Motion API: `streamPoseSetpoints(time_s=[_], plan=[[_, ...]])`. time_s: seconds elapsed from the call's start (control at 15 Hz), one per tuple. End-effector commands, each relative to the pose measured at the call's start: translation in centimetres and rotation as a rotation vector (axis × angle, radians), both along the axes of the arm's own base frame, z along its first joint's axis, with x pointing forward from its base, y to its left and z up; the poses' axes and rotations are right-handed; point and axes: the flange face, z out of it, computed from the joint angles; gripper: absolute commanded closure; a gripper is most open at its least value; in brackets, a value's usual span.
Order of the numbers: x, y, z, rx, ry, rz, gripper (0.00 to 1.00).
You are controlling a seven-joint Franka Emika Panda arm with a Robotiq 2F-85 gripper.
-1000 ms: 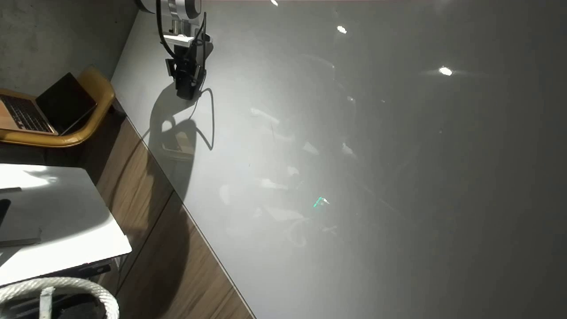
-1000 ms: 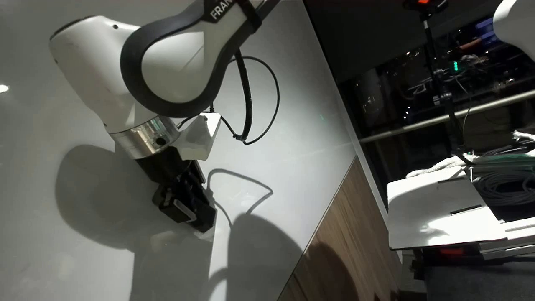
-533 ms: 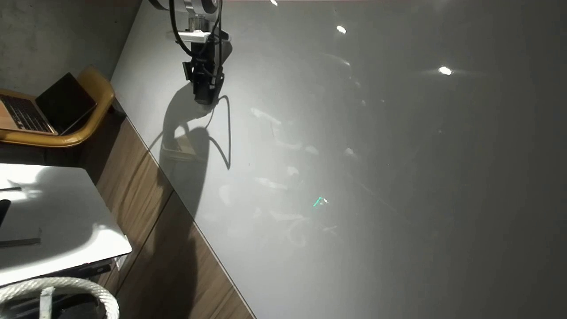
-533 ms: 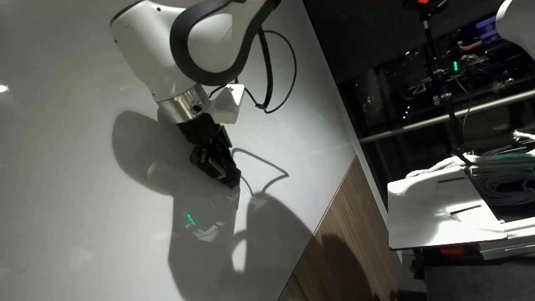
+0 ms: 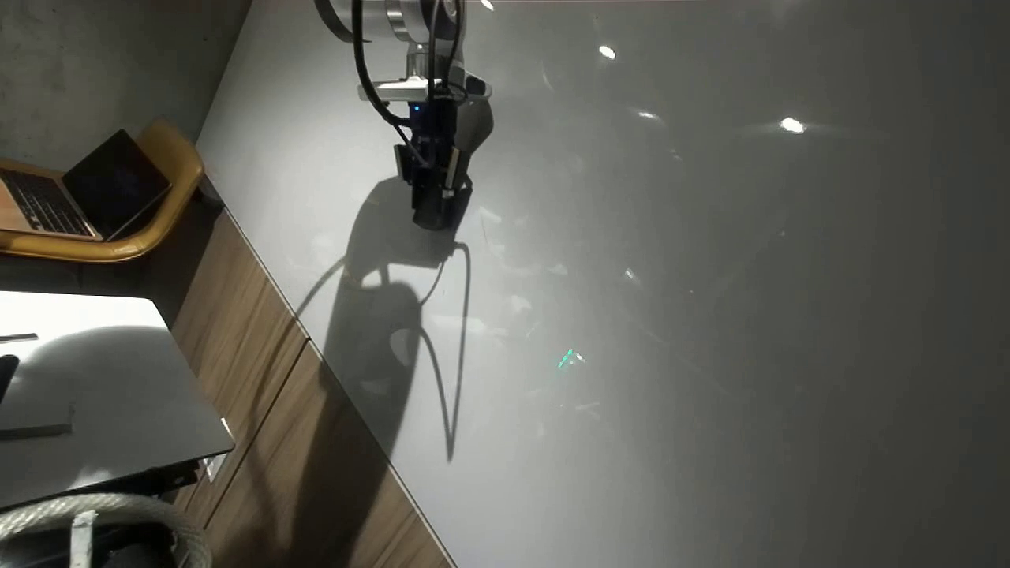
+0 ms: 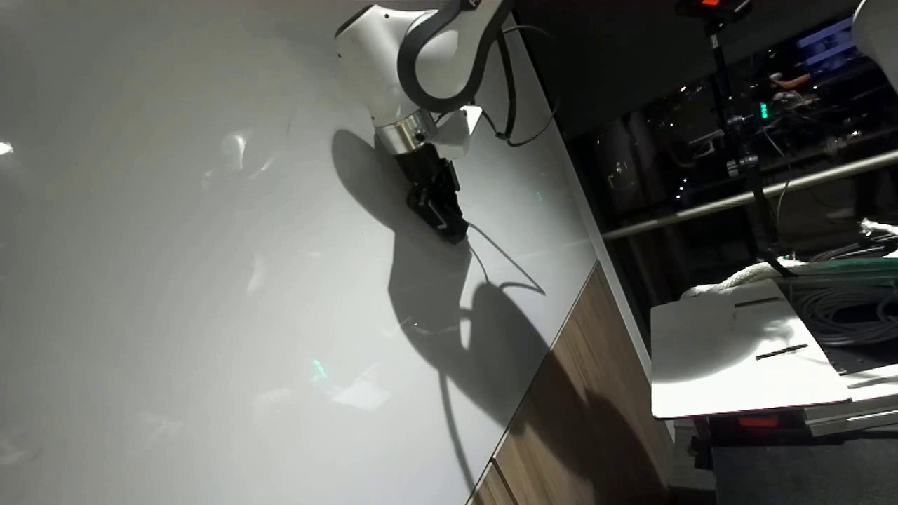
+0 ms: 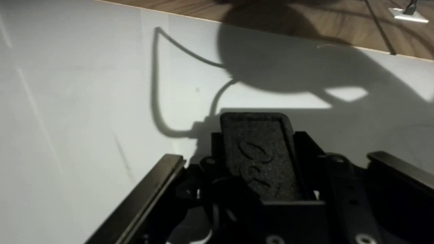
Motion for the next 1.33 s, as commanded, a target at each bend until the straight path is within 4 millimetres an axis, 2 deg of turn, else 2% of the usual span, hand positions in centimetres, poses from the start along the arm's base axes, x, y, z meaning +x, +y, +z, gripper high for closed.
streamPoseSetpoints(time_s=[0.0,0.27,0.4,0.47,0.53,0.6,0.73,0.87,1.0,1.13,1.27], plan=[[-0.5,-9.8,0.6,0.017,-0.048,-0.055,0.71],[-0.7,-21.6,0.3,0.021,-0.079,-0.103,0.71],[-0.7,-24.8,0.3,0.036,-0.093,-0.114,0.71],[-0.8,-25.3,0.4,0.048,-0.096,-0.111,0.71],[-0.9,-25.2,0.4,0.061,-0.096,-0.105,0.71],[-1.3,-23.6,0.3,0.077,-0.087,-0.091,0.71],[-2.0,-19.4,0.2,0.094,-0.059,-0.054,0.71],[-2.5,-14.4,0.0,0.098,-0.018,0.004,0.71],[-2.7,-10.8,0.0,0.089,0.022,0.040,0.71],[-2.8,-9.3,0.0,0.084,0.057,0.053,0.71],[-2.9,-9.7,0.1,0.065,0.076,0.056,0.71]])
